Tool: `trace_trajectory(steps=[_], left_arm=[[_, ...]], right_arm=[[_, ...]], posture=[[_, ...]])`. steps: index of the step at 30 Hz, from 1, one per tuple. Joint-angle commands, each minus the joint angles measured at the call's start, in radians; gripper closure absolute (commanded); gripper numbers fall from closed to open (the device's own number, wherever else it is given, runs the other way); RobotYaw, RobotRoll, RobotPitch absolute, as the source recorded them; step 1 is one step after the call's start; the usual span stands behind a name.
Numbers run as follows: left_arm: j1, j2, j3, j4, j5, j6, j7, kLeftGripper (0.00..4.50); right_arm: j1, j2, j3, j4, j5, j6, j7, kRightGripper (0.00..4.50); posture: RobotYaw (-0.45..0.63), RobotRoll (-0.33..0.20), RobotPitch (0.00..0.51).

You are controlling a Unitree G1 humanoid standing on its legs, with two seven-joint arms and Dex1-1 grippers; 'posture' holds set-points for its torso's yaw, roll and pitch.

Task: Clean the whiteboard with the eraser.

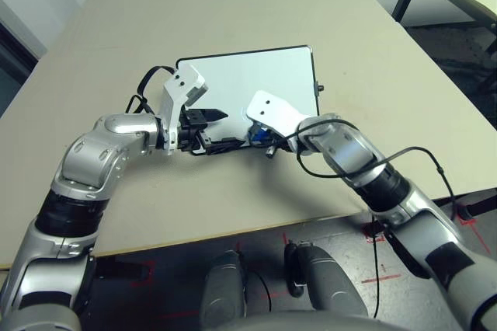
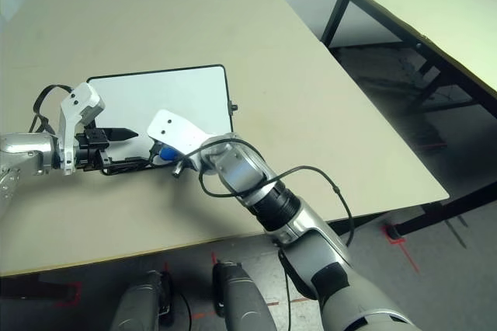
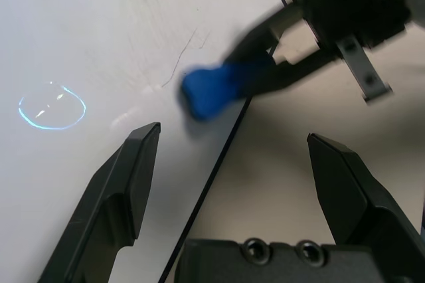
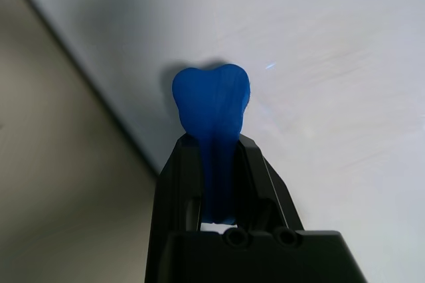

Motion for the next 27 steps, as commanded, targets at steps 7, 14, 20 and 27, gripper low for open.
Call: trace_trajectory(steps=[7, 14, 20, 27], left_arm=[[-0.007, -0.079, 0.143, 0.009, -0.016, -0.08, 0.111, 0.0], [-0.024, -0.171, 0.283, 0.113, 0.02, -0.264, 0.261, 0.0], [0.017, -0.11, 0.133, 0.011, -0.045, -0.062, 0.152, 0.0], [-0.036, 0.029, 0.063, -0.043, -0.127, 0.165, 0.043, 0.0]], right_arm=[[-0.029, -0.028, -0.314, -0.173, 0.076, 0.152, -0.068, 3.91], [-0.062, -0.1, -0.501, -0.207, 0.087, 0.196, -0.165, 3.91], [0.117, -0.104, -0.298, -0.291, 0.135, 0.268, -0.117, 3.91], [0.122, -0.095, -0.117, -0.281, 0.14, 0.248, -0.089, 3.91]], posture=[[0.01, 0.0, 0.126], [-0.02, 0.0, 0.092], [-0.02, 0.0, 0.083], [-0.01, 0.0, 0.095]])
